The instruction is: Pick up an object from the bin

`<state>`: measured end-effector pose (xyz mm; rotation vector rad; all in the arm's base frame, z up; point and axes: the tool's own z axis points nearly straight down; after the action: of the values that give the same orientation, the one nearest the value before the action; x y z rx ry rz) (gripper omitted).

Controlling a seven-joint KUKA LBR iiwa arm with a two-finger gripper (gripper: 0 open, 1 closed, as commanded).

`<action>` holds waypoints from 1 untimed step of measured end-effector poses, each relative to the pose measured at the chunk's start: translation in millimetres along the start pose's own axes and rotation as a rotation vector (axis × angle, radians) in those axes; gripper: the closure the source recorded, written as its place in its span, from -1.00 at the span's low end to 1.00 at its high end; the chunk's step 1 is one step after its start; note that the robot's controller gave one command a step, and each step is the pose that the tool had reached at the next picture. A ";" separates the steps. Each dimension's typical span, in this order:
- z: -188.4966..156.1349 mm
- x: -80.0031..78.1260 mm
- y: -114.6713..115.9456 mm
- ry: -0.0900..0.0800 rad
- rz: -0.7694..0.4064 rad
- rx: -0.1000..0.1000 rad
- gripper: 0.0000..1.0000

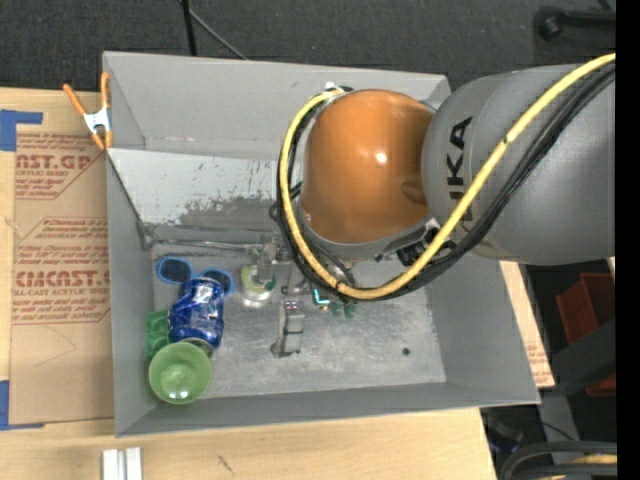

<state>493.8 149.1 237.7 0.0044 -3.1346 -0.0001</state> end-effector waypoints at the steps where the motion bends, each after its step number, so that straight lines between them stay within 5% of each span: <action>1: 167.3 -21.2 85.1 -0.013 -0.445 0.005 -1.00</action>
Offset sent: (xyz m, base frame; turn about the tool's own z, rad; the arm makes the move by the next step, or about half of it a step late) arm 0.0168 0.0870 -0.1677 -0.4480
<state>513.6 234.3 70.2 0.6987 -3.0692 0.0053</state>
